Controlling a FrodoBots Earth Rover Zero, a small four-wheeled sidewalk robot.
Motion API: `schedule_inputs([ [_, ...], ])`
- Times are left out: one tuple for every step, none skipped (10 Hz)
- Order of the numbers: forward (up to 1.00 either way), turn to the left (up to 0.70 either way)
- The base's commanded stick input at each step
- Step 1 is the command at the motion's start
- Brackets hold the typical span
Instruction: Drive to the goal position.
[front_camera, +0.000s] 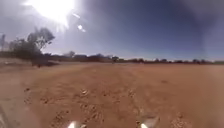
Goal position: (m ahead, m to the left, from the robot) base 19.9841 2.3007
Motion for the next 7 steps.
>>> schedule_inputs([
  [0.50, 0.00],
  [0.50, 0.00],
  [0.50, 0.00],
  [0.50, 0.00],
  [0.50, 0.00],
  [0.50, 0.00],
  [0.50, 0.00],
])
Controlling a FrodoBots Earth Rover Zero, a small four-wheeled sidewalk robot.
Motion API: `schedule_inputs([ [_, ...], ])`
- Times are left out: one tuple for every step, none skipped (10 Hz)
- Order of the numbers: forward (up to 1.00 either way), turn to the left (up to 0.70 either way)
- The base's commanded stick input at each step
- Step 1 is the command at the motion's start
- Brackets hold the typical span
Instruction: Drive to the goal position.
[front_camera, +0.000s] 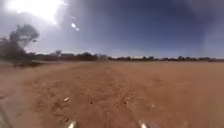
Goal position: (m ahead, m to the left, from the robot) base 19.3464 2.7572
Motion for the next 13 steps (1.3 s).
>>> schedule_inputs([
  [0.50, 0.00],
  [0.50, 0.00],
  [0.50, 0.00],
  [0.50, 0.00],
  [0.50, 0.00],
  [0.50, 0.00],
  [0.50, 0.00],
  [0.50, 0.00],
  [0.50, 0.00],
  [0.50, 0.00],
  [0.50, 0.00],
  [0.50, 0.00],
  [0.50, 0.00],
])
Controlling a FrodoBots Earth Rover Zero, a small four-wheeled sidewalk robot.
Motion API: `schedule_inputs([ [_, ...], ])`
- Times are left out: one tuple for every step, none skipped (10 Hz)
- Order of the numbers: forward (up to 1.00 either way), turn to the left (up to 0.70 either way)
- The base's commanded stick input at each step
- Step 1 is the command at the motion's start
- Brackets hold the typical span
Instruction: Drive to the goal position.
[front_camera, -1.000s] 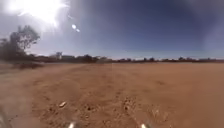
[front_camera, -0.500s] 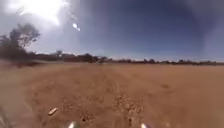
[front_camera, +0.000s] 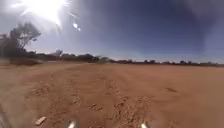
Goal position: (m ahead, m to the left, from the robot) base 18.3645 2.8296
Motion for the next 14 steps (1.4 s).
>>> schedule_inputs([
  [0.50, 0.00],
  [0.50, 0.00],
  [0.50, 0.00],
  [0.50, 0.00],
  [0.50, 0.00],
  [0.50, 0.00],
  [0.50, 0.00],
  [0.50, 0.00],
  [0.50, 0.00],
  [0.50, 0.00],
  [0.50, 0.00],
  [0.50, 0.00],
  [0.50, 0.00],
  [0.50, 0.00],
])
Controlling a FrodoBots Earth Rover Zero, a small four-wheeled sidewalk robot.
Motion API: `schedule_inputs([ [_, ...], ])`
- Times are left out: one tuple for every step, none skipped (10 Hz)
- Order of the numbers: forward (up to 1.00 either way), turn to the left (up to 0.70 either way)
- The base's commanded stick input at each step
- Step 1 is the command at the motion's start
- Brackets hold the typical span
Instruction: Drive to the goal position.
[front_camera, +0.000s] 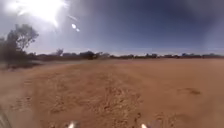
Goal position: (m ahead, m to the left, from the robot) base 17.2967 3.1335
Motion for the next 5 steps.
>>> schedule_inputs([
  [0.50, 0.00],
  [0.50, 0.00],
  [0.50, 0.00],
  [0.50, 0.00],
  [0.50, 0.00],
])
